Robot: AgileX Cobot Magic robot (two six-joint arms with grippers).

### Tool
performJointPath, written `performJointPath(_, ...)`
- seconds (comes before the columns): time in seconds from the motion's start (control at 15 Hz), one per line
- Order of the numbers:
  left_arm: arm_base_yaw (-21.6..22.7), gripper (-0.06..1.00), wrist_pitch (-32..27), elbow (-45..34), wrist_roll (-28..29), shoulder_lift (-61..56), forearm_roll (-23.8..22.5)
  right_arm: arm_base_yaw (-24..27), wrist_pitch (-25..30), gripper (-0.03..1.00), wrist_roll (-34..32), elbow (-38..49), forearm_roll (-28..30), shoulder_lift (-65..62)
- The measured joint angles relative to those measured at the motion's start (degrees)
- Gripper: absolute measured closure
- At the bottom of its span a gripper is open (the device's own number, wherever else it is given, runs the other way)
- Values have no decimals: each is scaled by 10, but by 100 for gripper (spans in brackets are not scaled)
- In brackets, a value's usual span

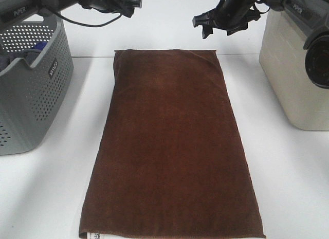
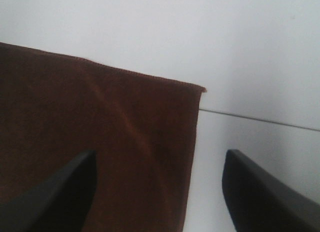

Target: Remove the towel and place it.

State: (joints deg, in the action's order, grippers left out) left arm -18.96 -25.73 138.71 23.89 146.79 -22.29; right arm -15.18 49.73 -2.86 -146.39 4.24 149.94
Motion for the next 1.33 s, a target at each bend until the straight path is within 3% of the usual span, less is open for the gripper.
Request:
performJointPath(0.27,-1,15,-195,0,-25,-53,36,-1,107,29,7,-5,-18,-70)
performJointPath(0.47,-11,15,-273,0,-46,-109,52,-1,187,29,20,-5,-28,-109)
performJointPath(0.6,-21,15,-301,0,-62,-132,53,-1,196,29,20,-5,-50,-125)
performJointPath(0.87,-47,15,-414,0,-109,-175,38,-1,201,29,20,-5,-130,-152)
performJointPath(1.13,-47,15,-438,-3,-128,-225,32,-1,201,29,23,19,-151,-221)
performJointPath(1.33,-47,15,-438,-50,-155,-311,42,-1,201,29,42,124,-151,-301)
